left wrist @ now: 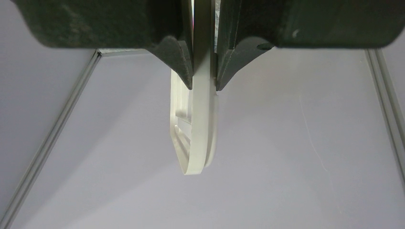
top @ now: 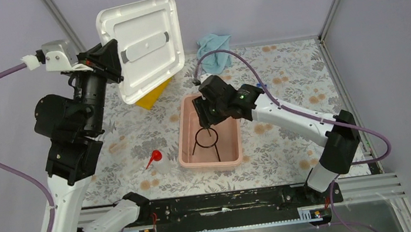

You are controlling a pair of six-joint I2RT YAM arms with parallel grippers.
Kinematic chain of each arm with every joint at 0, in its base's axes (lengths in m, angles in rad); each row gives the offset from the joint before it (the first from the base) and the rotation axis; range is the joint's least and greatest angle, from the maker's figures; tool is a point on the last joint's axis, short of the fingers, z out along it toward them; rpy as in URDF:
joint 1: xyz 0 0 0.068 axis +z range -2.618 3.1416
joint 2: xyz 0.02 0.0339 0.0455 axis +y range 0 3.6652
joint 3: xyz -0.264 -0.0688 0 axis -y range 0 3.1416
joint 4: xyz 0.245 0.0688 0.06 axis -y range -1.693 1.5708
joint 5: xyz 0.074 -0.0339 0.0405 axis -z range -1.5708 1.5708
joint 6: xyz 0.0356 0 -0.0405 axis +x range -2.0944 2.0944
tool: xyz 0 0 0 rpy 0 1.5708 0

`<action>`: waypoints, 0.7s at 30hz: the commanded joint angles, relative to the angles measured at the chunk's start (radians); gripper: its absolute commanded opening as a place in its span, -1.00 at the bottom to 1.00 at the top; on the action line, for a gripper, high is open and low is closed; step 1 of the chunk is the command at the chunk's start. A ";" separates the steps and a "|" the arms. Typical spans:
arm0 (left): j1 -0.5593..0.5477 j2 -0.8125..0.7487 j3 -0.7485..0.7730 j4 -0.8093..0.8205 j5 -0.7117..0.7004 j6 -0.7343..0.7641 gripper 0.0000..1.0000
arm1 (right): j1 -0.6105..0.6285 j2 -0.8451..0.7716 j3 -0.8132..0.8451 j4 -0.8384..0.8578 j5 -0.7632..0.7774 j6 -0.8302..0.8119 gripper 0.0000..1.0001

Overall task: Organize the chemistry lab equipment
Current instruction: Place the chemistry item in the storage box.

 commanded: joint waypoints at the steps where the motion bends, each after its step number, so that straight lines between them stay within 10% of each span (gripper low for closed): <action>1: -0.005 -0.020 0.023 0.113 -0.083 0.023 -1.00 | 0.090 0.021 0.148 -0.100 0.151 -0.171 0.21; 21: -0.004 -0.028 0.127 0.029 -0.229 0.055 -1.00 | 0.347 0.089 0.158 0.149 0.035 -0.733 0.64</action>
